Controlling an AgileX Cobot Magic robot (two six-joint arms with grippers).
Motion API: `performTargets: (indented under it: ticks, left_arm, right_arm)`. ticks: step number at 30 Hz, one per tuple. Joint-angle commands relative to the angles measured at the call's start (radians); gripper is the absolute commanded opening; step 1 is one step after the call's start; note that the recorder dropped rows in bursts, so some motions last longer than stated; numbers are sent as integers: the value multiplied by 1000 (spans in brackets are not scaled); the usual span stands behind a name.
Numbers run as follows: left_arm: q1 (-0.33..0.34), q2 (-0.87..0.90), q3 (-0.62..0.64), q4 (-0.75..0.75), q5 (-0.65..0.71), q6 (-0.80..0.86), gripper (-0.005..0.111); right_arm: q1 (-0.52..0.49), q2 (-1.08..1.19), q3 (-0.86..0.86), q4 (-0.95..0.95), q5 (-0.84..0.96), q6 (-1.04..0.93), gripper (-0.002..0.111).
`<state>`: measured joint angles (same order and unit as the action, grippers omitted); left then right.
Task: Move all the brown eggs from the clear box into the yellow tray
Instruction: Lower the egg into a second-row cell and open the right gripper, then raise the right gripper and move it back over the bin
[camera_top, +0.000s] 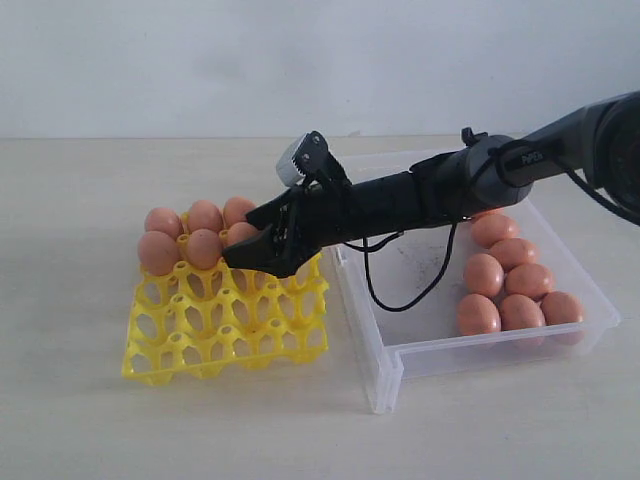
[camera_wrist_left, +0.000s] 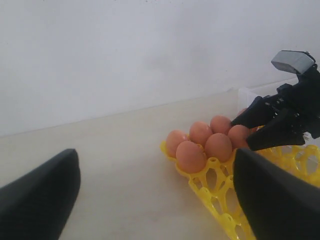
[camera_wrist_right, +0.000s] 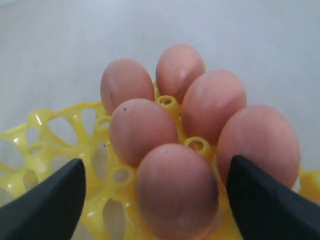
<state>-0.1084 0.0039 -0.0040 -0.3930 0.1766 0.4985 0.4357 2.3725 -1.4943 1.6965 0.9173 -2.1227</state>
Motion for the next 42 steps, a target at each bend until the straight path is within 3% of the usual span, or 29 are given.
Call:
performTargets:
  ticks: [1, 7, 11, 14, 16, 18, 20, 23, 26, 29, 31, 34, 40, 42]
  left_arm:
    - [-7, -4, 4, -7, 0, -8, 78]
    - [-7, -4, 4, -7, 0, -8, 78]
    - [-7, -4, 4, -7, 0, -8, 78]
    - [-7, -4, 4, -7, 0, -8, 78]
    - [-7, -4, 4, -7, 0, -8, 78]
    - [-7, -4, 4, -7, 0, -8, 78]
    - [-7, -4, 4, -7, 0, -8, 78]
    - [-7, -4, 4, -7, 0, -8, 78]
    - [-7, -4, 4, -7, 0, -8, 78]
    - [-7, -4, 4, -7, 0, -8, 78]
    - [-7, -4, 4, -7, 0, -8, 78]
    - [-7, -4, 4, -7, 0, -8, 78]
    - [-7, -4, 4, -7, 0, -8, 78]
    - [-7, -4, 4, -7, 0, -8, 78]
  right_arm:
    - [-7, -36, 6, -30, -67, -2, 73]
    - [-7, -180, 6, -34, -82, 2, 73]
    - [-7, -303, 6, -69, -245, 53, 73]
    - [-7, -391, 6, -203, -600, 253, 73]
    - [-11, -439, 20, -390, -878, 547, 73]
    - [-43, -480, 43, -452, -917, 732, 72]
    - [-101, -507, 49, -456, -766, 845, 64]
    - [-177, -506, 51, -619, -619, 1012, 48]
    - [-224, -496, 51, -876, -597, 1175, 45]
    - [-235, -496, 64, -1107, -599, 1171, 39]
    - [-235, -496, 79, -1234, -605, 1131, 26]
    - [-235, -496, 108, -1384, -653, 1119, 2]
    - [-237, -496, 127, -1441, -924, 1304, 0]
    - [-237, -496, 127, -1295, -1119, 1381, 0]
